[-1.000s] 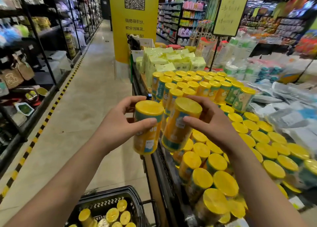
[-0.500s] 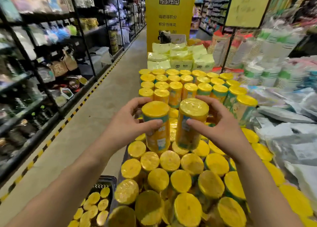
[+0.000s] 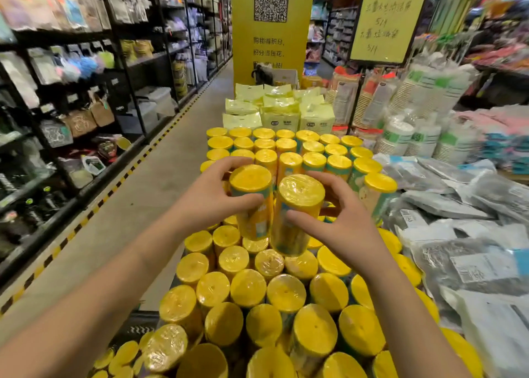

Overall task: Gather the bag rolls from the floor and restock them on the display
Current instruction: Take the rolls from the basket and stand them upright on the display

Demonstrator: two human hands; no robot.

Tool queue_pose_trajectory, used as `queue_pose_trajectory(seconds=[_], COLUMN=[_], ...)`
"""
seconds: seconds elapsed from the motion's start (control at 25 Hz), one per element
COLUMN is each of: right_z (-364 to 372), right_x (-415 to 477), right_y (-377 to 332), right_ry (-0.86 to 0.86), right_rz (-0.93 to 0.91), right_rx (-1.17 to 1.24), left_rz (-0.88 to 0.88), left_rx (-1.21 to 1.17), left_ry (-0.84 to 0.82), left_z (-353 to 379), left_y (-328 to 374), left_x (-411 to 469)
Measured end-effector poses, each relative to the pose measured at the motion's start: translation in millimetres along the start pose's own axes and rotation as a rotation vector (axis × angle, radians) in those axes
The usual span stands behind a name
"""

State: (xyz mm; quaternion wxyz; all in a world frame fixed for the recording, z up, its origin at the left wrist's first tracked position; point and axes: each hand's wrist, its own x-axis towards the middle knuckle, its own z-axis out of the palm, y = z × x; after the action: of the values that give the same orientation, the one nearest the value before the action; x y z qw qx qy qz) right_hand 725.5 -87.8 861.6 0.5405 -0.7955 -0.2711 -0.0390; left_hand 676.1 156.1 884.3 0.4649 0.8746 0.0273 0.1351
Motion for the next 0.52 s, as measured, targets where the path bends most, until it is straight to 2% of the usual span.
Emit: queue_pose_trajectory(seconds=[0.24,0.52], right_z=[-16.5,-32.5], right_x=[6.6,11.4], right_y=[6.6,19.8], right_ry=[0.017,0.06], right_rz=[-0.017,-0.005], right_rx=[-0.002,-0.01], left_rz=[0.08,0.0], left_rx=[0.372,0.662], left_ry=[-0.025,-0.075], left_z=[34.0,60.9], left_y=[-19.7,-70.6], left_x=[96.2,158.0])
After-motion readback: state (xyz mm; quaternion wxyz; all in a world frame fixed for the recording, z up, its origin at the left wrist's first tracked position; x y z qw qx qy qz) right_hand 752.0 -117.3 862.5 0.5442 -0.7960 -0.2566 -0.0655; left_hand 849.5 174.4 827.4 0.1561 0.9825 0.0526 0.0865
